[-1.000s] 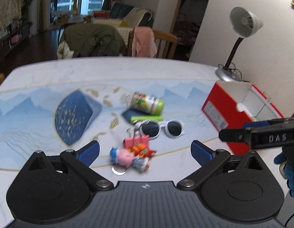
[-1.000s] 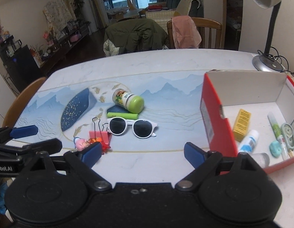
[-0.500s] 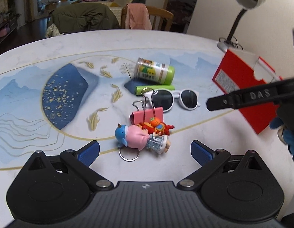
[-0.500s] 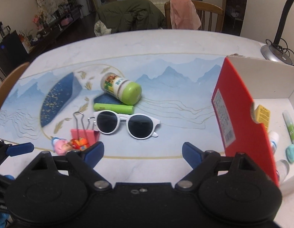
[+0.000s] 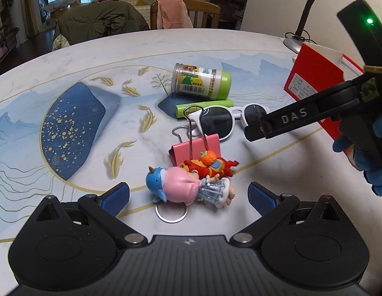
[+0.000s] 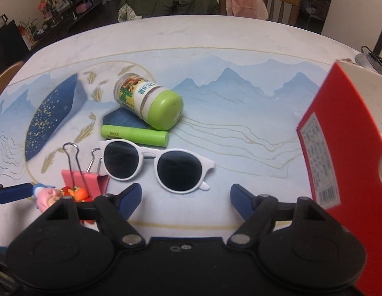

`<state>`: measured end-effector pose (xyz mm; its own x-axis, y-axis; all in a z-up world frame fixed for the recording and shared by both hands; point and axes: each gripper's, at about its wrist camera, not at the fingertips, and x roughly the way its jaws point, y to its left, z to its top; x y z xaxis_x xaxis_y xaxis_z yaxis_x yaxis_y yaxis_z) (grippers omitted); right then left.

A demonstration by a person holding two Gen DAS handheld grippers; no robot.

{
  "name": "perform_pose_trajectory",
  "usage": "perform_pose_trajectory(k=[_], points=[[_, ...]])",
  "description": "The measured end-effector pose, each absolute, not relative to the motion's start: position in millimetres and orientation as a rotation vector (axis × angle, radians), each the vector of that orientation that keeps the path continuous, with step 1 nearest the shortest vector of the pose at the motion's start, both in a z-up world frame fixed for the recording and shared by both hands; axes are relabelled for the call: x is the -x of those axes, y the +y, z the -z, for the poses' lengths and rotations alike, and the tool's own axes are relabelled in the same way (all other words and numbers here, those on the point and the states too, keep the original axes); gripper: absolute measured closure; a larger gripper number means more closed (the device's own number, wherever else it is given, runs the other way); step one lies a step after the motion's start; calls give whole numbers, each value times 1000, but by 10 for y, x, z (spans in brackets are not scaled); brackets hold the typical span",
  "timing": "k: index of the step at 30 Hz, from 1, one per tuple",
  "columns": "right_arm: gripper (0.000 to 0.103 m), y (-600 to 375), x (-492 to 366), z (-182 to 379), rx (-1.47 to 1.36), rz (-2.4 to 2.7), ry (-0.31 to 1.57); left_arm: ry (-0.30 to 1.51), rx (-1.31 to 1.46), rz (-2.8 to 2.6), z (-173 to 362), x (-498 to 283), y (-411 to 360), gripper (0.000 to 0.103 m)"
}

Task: Organize rigid objects
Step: 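Grasp the pink figure keychain with the left tool while the right tool grasps the white sunglasses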

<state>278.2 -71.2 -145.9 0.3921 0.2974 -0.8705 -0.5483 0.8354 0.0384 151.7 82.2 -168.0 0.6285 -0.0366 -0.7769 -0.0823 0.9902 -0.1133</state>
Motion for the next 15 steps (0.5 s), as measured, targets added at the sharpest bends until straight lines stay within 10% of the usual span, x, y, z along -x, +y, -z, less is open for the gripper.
perform_pose_trajectory(k=[15], points=[[40, -530, -2864, 1518, 322, -542, 1004, 876, 100, -13, 1732, -1552, 791, 21]])
